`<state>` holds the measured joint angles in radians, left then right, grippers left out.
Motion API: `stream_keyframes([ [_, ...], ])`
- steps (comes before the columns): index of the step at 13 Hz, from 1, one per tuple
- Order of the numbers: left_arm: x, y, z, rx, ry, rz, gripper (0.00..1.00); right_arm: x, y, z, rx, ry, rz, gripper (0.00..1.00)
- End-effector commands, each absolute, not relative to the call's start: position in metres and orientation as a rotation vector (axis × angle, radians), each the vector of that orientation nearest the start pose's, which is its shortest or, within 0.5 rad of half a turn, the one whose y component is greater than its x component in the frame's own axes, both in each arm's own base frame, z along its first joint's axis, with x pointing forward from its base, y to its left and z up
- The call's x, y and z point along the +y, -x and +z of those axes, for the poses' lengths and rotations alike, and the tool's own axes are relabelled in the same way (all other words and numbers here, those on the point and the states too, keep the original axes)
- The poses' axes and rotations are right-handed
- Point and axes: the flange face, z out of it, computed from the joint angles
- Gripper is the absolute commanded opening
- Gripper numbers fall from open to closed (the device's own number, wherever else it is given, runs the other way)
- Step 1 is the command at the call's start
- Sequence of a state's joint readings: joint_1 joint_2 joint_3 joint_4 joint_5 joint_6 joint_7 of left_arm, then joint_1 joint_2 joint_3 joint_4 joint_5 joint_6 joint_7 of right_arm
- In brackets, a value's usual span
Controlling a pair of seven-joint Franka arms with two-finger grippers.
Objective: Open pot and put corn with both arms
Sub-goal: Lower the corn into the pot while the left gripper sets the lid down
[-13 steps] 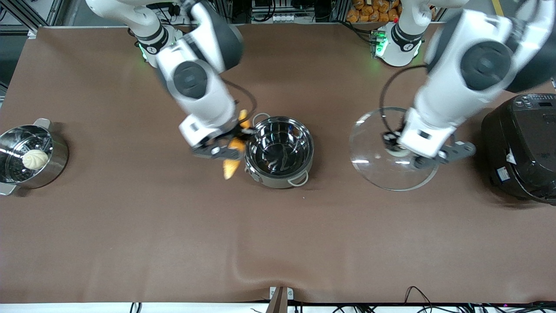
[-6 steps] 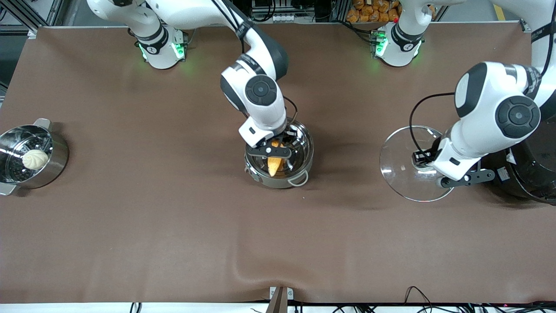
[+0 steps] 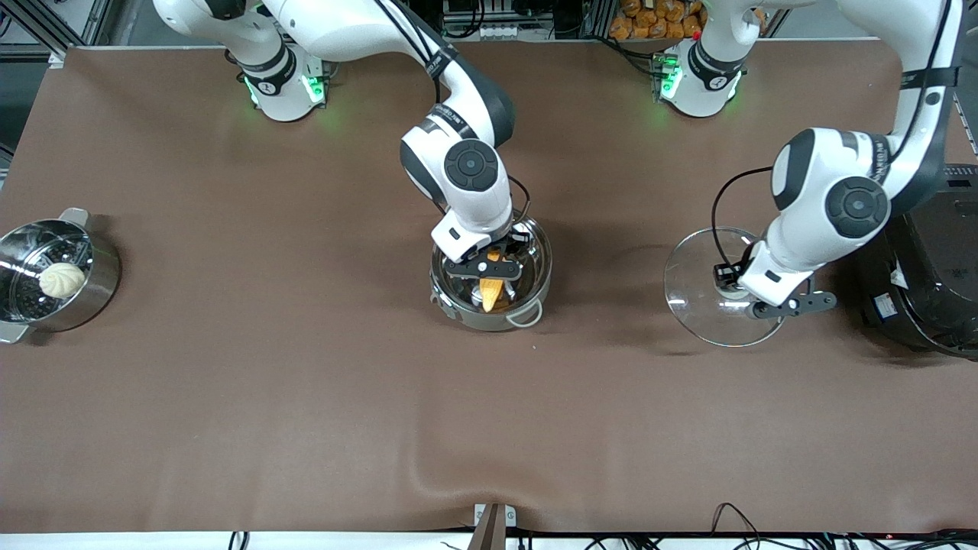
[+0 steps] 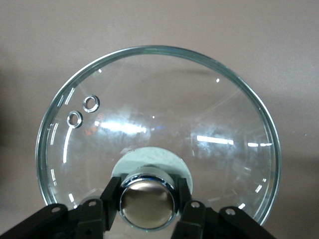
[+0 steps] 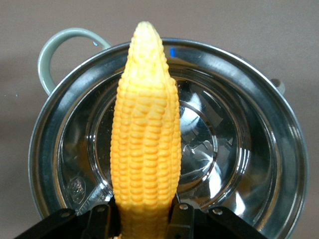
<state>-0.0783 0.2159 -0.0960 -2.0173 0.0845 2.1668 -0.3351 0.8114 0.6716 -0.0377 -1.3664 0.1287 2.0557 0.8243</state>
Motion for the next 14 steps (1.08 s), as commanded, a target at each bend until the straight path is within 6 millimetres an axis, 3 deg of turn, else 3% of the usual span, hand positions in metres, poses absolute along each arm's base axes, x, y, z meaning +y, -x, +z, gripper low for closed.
stream_keyframes([
  [1,-0.095,-0.548,0.316,-0.157,3.08,-0.033,0.0,0.525,-0.516,0.326,0.149,3.094,0.014,1.0],
  [4,-0.095,-0.537,0.283,-0.166,3.083,0.001,0.0,0.53,-0.509,0.325,0.082,3.142,-0.036,1.0],
  [7,-0.096,-0.527,0.254,-0.171,3.091,0.011,0.0,0.518,-0.515,0.338,0.23,3.13,-0.007,1.0],
  [8,-0.096,-0.522,0.244,-0.171,3.096,0.006,0.0,0.501,-0.523,0.355,0.277,3.133,0.031,1.0],
  [10,-0.098,-0.521,0.231,-0.167,3.101,0.012,0.0,0.435,-0.553,0.4,0.432,3.083,0.059,1.0],
  [11,-0.098,-0.522,0.228,-0.167,3.101,0.017,0.08,0.396,-0.569,0.424,0.469,3.067,0.053,1.0],
  [12,-0.098,-0.523,0.227,-0.165,3.101,0.019,0.45,0.358,-0.578,0.447,0.415,3.086,0.087,1.0],
  [13,-0.099,-0.525,0.229,-0.163,3.102,0.012,0.99,0.319,-0.584,0.473,0.335,3.103,0.121,1.0],
  [14,-0.1,-0.526,0.234,-0.159,3.103,-0.002,1.0,0.284,-0.584,0.497,0.263,3.116,0.145,1.0],
])
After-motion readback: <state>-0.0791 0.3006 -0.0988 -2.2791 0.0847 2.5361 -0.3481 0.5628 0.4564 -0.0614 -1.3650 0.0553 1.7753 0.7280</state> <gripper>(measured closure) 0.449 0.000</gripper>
